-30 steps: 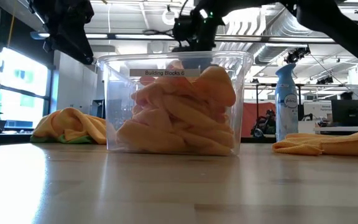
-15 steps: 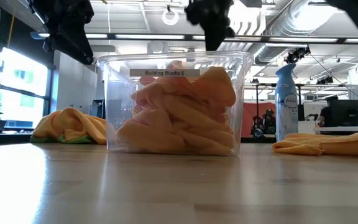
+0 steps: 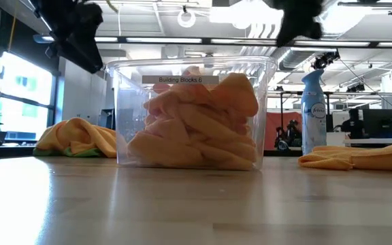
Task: Sort microfiber towel by color & place in baskets
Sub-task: Put the orange microfiber towel into the bottom transparent bin
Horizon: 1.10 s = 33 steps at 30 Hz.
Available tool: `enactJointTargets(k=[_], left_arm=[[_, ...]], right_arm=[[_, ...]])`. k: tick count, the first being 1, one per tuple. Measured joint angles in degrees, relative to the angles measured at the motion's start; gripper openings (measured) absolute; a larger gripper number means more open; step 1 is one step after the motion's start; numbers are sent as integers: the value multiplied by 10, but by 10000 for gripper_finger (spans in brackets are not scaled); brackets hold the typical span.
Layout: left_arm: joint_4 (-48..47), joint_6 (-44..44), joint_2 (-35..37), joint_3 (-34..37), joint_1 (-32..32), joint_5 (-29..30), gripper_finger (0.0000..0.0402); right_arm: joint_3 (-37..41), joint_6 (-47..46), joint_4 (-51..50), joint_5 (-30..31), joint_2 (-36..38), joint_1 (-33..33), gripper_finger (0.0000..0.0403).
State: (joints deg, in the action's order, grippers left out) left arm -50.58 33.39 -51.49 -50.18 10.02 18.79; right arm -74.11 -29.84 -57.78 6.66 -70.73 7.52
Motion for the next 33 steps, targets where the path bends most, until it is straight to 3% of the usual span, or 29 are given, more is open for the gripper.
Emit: enactJointTargets(k=[7, 13, 21, 27, 33], left_arm=[[-49, 39, -46, 0, 117, -6, 154], [-51, 88, -107, 0, 225, -16, 154], [-49, 100, -168, 0, 323, 10, 154], [-49, 100, -172, 0, 352, 73, 154], [-45, 99, -184, 3, 373, 71, 154]], right_arm=[[140, -75, 48, 18, 174, -16, 1], [200, -77, 66, 24, 257, -14, 1], [225, -34, 62, 23, 291, -14, 0], [225, -7, 62, 19, 291, -14, 0], [225, 3, 62, 17, 291, -14, 0]])
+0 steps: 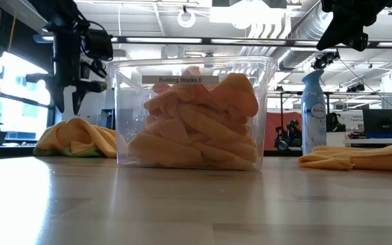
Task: Sort microfiber towel by color & place in baskets
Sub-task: Put the orange microfiber towel into the bottom transparent bin
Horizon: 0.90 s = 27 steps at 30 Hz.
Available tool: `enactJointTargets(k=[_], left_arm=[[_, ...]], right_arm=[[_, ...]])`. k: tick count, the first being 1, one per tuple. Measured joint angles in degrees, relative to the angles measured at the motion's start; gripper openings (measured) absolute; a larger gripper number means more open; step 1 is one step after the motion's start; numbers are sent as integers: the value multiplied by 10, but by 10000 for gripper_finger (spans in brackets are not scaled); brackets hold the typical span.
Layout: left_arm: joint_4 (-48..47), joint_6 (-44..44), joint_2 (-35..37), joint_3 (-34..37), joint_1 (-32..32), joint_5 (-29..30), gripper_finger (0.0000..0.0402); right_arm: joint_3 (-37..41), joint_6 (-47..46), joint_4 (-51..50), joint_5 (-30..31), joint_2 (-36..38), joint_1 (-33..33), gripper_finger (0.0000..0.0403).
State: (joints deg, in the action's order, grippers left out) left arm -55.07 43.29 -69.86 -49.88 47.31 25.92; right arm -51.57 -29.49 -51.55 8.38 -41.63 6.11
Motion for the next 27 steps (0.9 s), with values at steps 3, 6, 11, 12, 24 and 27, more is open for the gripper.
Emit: enactJointTargets(k=[3, 6, 11, 12, 24, 27], left_arm=[[1, 0, -20, 16, 0, -2, 154], [-5, 3, -43, 25, 0, -5, 154], [-3, 8, -65, 31, 0, -8, 134], [-2, 6, -67, 31, 0, -8, 122], [-8, 31, -13, 30, -27, -14, 4], [-9, 45, 41, 30, -47, -14, 3]], right_arm=[[0, 12, 0, 0, 0, 0, 0], [0, 15, 0, 0, 0, 0, 0], [0, 15, 0, 0, 0, 0, 0], [0, 15, 0, 0, 0, 0, 0], [0, 15, 0, 0, 0, 0, 0], [0, 10, 0, 0, 0, 0, 0]])
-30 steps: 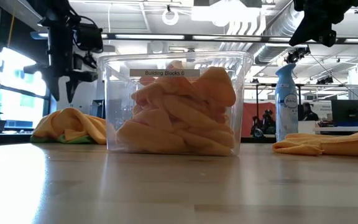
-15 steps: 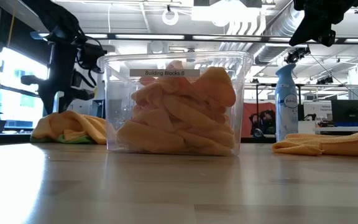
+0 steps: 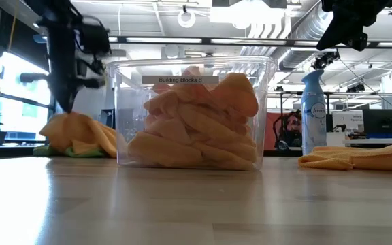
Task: Sort microfiber towel by color & place in baskets
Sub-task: Put the orange microfiber towel into the bottom transparent bin
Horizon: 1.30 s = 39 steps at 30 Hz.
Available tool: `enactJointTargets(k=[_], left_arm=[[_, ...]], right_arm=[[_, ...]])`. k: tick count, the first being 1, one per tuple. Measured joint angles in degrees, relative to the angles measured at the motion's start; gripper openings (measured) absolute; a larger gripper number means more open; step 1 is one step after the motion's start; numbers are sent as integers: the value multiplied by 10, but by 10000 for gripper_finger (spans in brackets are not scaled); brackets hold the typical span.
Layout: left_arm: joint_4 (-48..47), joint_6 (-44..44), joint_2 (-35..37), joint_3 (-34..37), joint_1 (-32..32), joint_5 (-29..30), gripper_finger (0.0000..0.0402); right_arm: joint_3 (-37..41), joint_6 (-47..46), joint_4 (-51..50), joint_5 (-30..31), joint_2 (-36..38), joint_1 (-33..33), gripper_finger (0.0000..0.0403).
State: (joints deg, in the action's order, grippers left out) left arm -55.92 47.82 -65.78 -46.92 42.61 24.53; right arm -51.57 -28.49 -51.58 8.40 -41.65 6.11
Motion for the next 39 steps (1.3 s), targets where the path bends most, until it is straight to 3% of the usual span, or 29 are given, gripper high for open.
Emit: enactJointTargets(k=[9, 16, 23, 28, 34, 39], left_arm=[[-2, 14, 196, -37, -70, 14, 0], [3, -24, 251, -144, -130, 48, 0], [6, -46, 222, -250, -209, 41, 0], [7, -22, 180, -296, -305, 36, 0], [94, -15, 93, -327, -454, 107, 0], [126, -5, -6, -391, -554, 184, 0]], right_arm=[[0, -34, -20, 18, 0, 0, 0], [0, -61, -50, 57, 0, 0, 0], [0, -61, -78, 63, 0, 0, 0], [0, -75, -124, 66, 0, 0, 0], [0, -71, -142, 62, 0, 0, 0], [0, -44, -142, 60, 0, 0, 0]])
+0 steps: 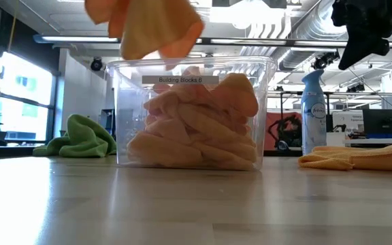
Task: Sort microfiber towel by color & place in baskets
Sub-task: Put the orange microfiber towel into the bottom transparent bin
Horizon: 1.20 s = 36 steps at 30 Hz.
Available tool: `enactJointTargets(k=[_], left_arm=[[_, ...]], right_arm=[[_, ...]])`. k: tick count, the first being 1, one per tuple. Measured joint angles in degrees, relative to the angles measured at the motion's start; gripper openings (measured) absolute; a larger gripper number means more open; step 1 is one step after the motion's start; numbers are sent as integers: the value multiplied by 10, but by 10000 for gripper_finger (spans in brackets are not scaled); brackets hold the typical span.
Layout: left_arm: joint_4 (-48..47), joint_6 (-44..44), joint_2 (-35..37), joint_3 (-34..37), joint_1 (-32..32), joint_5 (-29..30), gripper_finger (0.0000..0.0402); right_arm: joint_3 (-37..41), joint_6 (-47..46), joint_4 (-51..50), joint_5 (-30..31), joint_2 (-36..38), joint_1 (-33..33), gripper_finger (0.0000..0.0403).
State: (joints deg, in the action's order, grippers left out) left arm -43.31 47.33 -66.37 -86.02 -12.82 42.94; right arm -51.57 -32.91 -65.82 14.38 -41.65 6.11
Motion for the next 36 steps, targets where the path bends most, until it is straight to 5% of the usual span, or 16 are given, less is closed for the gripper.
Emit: enactJointTargets(k=[8, 19, 23, 30, 36], left_arm=[[-15, 6, -176, -146, -62, 66, 0], [-136, 71, -303, -214, -20, 33, 0], [-214, 178, -304, -214, -14, -1, 0], [-210, 260, -345, -213, -17, -42, 0], [-198, 319, -412, -212, 3, -149, 0]], right_arm=[[0, 46, 0, -55, 0, 0, 0], [0, 118, 0, -75, 0, -1, 0], [0, 135, 0, -87, 1, -1, 0], [0, 139, -1, -88, 2, -1, 0], [0, 139, -1, -88, 2, -1, 0]])
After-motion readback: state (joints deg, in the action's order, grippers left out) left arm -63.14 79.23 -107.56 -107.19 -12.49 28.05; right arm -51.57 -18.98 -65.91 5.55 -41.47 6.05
